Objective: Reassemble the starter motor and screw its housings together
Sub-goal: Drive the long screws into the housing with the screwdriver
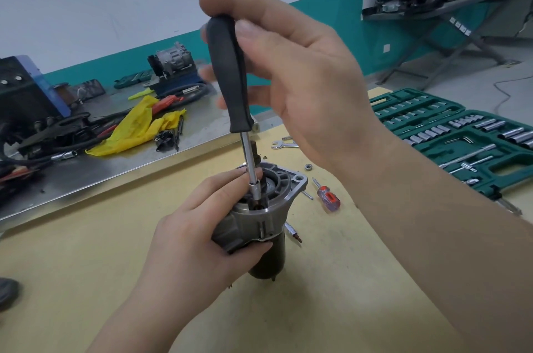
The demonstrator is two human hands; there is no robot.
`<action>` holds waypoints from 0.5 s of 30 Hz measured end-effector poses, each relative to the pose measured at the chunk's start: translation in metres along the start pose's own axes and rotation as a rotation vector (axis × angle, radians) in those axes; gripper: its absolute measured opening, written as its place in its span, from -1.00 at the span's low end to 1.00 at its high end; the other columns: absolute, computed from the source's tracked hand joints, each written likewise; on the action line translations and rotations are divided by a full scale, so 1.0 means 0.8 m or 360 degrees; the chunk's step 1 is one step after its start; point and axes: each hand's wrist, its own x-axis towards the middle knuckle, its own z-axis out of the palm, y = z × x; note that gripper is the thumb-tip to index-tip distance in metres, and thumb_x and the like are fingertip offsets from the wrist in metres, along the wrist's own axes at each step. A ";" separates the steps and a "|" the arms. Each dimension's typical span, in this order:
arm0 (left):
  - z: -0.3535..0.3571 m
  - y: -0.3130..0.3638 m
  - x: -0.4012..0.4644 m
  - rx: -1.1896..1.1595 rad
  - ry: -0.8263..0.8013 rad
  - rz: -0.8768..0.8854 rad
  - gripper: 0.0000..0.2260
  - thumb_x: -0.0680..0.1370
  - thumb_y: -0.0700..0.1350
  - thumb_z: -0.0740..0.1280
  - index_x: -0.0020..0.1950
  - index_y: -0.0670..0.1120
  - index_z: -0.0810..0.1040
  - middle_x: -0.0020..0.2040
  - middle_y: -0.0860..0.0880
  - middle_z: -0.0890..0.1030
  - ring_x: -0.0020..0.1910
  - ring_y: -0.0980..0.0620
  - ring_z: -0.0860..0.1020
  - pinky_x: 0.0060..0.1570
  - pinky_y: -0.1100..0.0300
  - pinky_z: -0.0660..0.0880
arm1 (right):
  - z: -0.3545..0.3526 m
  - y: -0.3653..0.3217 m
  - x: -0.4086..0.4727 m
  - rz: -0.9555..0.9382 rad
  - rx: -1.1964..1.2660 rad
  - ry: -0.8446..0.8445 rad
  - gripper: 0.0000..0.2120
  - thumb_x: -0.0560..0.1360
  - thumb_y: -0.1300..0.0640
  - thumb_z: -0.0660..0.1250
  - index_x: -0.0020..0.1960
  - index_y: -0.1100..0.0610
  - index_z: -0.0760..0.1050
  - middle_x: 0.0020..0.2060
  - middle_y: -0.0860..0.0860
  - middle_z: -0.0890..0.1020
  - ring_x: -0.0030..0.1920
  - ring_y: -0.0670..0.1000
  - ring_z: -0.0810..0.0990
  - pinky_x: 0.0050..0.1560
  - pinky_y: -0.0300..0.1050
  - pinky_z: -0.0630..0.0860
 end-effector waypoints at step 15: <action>-0.003 0.000 -0.001 0.0030 -0.0053 -0.0011 -0.14 0.26 0.13 0.74 0.49 0.31 0.44 0.47 0.32 0.49 0.30 0.35 0.54 0.11 0.31 0.56 | 0.001 -0.002 -0.001 -0.0042 -0.0061 0.0105 -0.76 0.65 0.34 0.36 0.30 0.22 0.53 -0.06 0.20 0.61 -0.12 0.10 0.65 -0.09 -0.05 0.65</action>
